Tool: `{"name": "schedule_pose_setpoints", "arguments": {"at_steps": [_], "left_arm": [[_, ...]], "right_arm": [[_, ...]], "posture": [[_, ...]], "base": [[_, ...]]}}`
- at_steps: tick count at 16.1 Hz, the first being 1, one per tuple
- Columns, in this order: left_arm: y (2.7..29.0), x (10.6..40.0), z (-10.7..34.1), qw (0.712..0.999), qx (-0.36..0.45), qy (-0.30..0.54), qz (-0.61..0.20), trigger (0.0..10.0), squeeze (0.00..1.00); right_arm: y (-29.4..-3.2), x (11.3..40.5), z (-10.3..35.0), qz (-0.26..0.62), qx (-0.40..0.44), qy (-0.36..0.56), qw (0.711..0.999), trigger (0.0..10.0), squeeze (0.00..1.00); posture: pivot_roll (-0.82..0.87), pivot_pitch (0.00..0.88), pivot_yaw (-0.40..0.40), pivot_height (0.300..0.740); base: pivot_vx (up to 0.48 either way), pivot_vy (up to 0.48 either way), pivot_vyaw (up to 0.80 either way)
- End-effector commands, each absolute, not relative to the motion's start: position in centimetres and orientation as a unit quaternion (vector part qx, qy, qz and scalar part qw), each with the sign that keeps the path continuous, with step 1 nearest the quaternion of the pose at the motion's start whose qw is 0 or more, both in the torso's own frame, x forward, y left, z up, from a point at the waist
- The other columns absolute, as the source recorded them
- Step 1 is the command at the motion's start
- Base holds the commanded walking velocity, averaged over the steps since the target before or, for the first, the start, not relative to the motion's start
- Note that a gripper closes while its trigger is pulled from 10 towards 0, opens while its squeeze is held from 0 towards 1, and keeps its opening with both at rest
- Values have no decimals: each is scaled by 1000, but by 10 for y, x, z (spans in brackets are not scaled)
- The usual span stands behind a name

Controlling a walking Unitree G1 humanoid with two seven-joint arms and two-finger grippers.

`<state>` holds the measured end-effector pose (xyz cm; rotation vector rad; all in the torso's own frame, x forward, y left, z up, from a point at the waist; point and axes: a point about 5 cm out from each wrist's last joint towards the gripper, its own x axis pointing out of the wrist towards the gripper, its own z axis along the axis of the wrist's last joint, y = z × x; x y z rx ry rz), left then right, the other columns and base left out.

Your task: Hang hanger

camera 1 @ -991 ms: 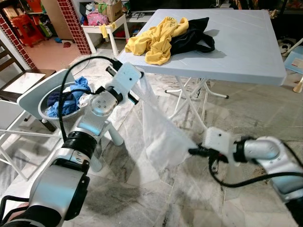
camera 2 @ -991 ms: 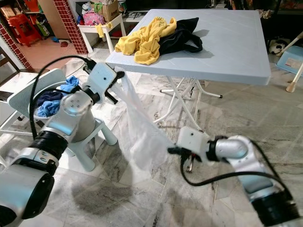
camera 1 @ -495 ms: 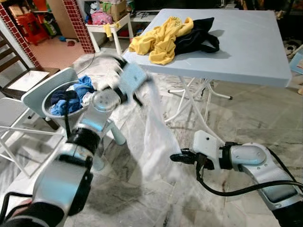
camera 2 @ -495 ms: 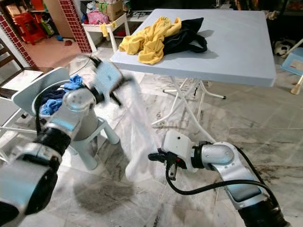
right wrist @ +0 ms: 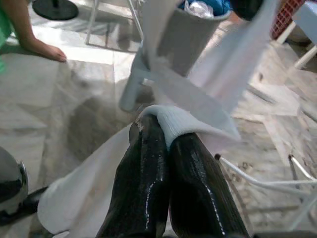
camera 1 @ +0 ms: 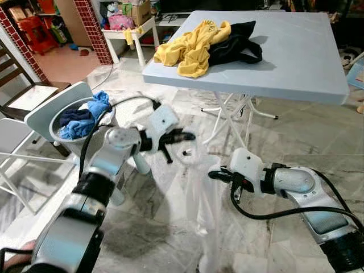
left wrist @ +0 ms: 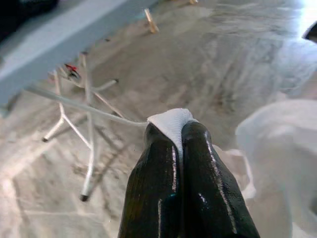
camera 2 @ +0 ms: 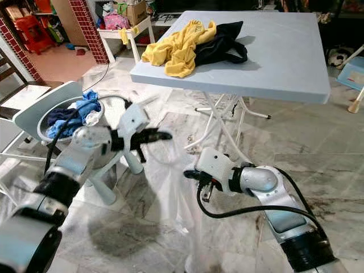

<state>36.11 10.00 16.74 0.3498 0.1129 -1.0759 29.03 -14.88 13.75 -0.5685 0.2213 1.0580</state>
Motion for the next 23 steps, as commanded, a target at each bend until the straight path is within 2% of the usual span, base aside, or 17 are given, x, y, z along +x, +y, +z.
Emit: {"name": "schedule_pose_setpoints", "arguments": {"at_steps": [1,2,3,4,6,7,8,11,13,17,18,19,20,22,23], "left_arm": [[109,362,178,851,158,43,-499,10000,0],[113,365,187,868,134,25,-478,10000,0],[121,374,198,901,110,-2,-420,10000,0],[130,379,205,921,113,-24,-372,10000,0],[143,387,214,948,110,-48,-296,10000,0],[150,387,219,952,104,-59,-281,10000,0],[151,387,219,951,112,-57,-282,10000,0],[148,384,222,943,105,-44,-313,10000,0],[139,380,226,933,61,-34,-353,10000,0],[124,364,211,896,65,10,-439,10000,0],[120,357,205,881,59,34,-468,10000,0],[118,352,205,878,38,44,-476,10000,0],[119,357,205,891,14,54,-451,10000,0],[127,371,205,926,-42,82,-365,10000,0],[128,374,209,933,-59,70,-349,10000,0]], "right_arm": [[-145,293,141,499,-281,90,815,0,0],[-145,294,140,491,-282,85,820,0,0],[-145,301,143,468,-283,65,835,0,0],[-145,307,148,442,-285,40,850,0,0],[-145,312,158,424,-252,17,870,0,0],[-144,311,161,438,-210,24,874,10000,761],[-145,309,161,450,-204,29,869,10000,1000],[-153,312,161,454,-196,41,868,10000,1000],[-161,320,163,437,-195,40,877,10000,1000],[-159,318,166,476,-190,54,857,10000,1000],[-162,325,168,458,-219,47,860,10000,1000],[-169,338,172,404,-272,34,873,10000,1000],[-171,344,176,370,-295,18,881,10000,1000],[-171,347,186,319,-276,-15,906,10000,1000],[-171,347,186,308,-267,-19,913,10000,1000]], "posture": [[-63,44,134,740],[-63,43,132,740],[-62,43,129,740],[-62,43,129,740],[-60,44,126,740],[-56,45,125,740],[-56,45,125,740],[-50,42,128,740],[-47,40,131,740],[-46,39,135,740],[-46,37,136,740],[-46,37,136,740],[-46,37,136,740],[-48,40,138,740],[-50,40,138,740]], "base": [[0,0,0],[0,0,0],[0,0,0],[0,0,0],[0,0,0],[0,0,0],[0,0,0],[0,0,0],[0,0,0],[0,0,0],[0,0,0],[0,0,0],[0,0,0],[0,0,0],[0,0,0]]}}
